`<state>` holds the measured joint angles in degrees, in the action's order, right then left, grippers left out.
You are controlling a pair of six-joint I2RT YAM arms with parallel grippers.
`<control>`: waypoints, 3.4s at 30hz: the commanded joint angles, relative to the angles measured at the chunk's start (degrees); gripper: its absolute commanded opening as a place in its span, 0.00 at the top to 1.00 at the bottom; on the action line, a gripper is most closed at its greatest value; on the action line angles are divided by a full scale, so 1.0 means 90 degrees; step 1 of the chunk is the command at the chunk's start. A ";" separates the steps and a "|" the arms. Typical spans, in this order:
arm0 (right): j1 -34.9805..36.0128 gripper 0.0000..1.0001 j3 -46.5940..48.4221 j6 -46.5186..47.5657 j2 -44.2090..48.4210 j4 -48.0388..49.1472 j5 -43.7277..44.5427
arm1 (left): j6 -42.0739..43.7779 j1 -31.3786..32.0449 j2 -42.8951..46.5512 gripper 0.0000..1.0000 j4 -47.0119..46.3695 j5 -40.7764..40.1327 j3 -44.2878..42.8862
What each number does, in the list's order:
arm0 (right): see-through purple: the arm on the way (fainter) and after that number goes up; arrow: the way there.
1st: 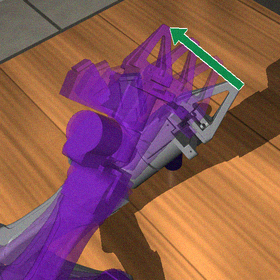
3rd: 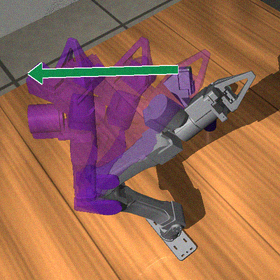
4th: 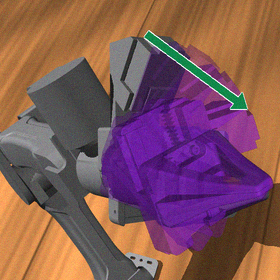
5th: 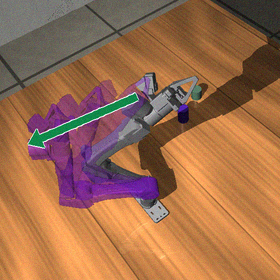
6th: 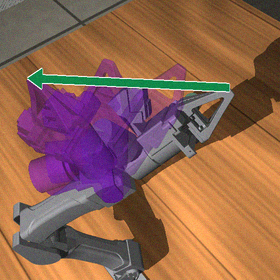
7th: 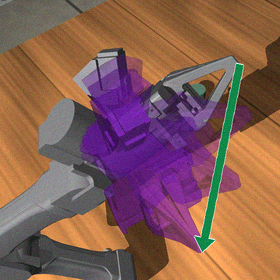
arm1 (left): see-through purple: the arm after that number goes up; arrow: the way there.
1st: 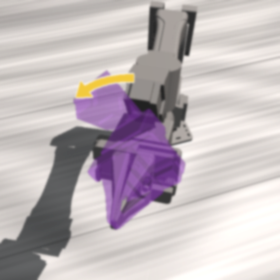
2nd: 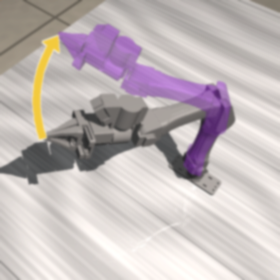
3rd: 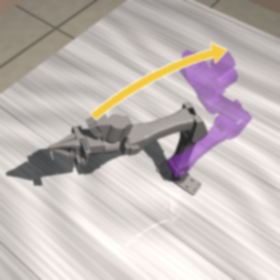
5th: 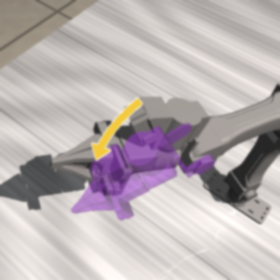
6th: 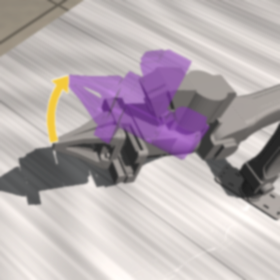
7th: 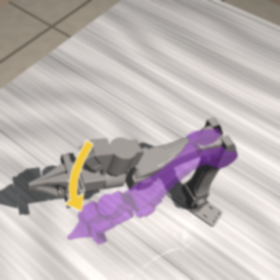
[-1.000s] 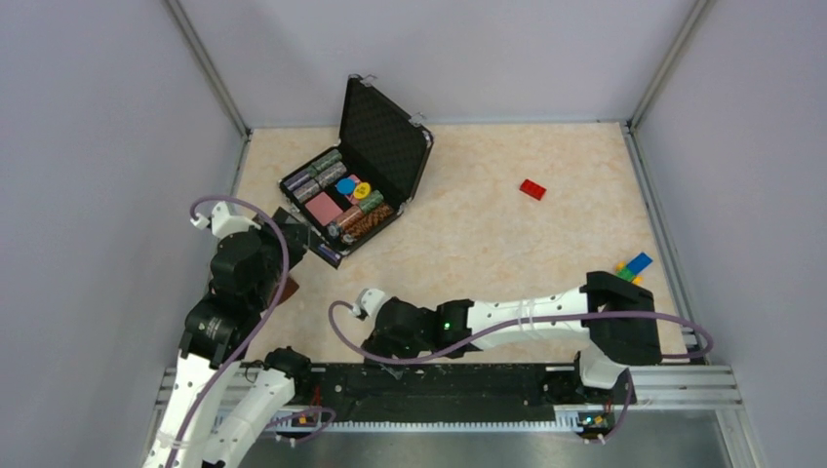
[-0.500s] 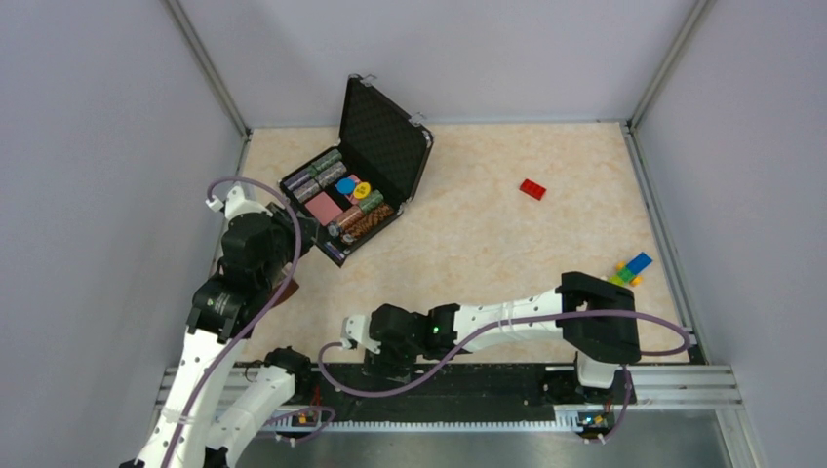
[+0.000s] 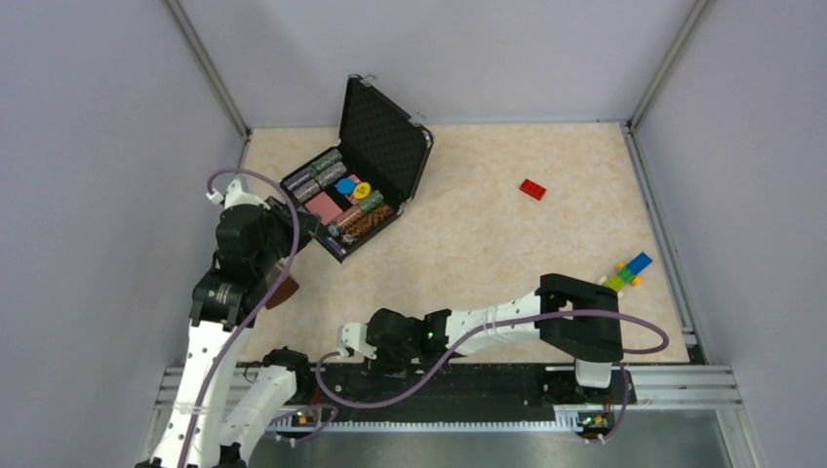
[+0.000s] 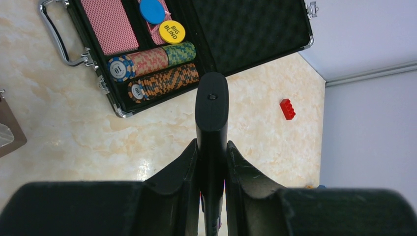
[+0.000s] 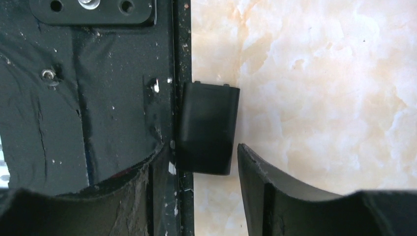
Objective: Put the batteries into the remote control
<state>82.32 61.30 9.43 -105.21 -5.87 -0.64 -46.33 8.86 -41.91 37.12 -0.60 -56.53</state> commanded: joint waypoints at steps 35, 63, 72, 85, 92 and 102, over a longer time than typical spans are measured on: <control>-0.0155 0.70 -0.0549 -0.0665 0.0556 0.0599 0.1349 | 0.0078 -0.0366 0.0041 1.00 -0.0497 0.0551 0.0278; -0.0389 0.69 -0.0388 -0.2863 0.3701 -0.0724 0.2173 | -0.0706 -0.0298 0.0132 1.00 -0.5775 0.3212 0.2953; -0.0437 0.68 0.0734 -0.3957 0.3601 -0.1493 0.3296 | -0.0688 0.0038 0.0173 1.00 -0.6913 0.3131 0.3322; -0.0511 0.68 0.1671 -0.4375 0.2535 -0.2032 0.4337 | -0.0505 0.0207 0.0328 1.00 -0.7054 0.3765 0.3418; -0.0507 0.68 0.1670 -0.4327 0.2411 -0.1912 0.4469 | -0.0406 0.0216 0.0224 1.00 -0.6574 0.3995 0.3210; -0.0507 0.68 0.1448 -0.3965 0.2462 -0.1310 0.4253 | -0.0416 0.0216 0.0059 1.00 -0.6075 0.3819 0.3023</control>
<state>78.24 73.28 -28.05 -83.61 -21.76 37.65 -50.85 10.63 -41.32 -17.61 33.82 -26.22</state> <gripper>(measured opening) 0.417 0.252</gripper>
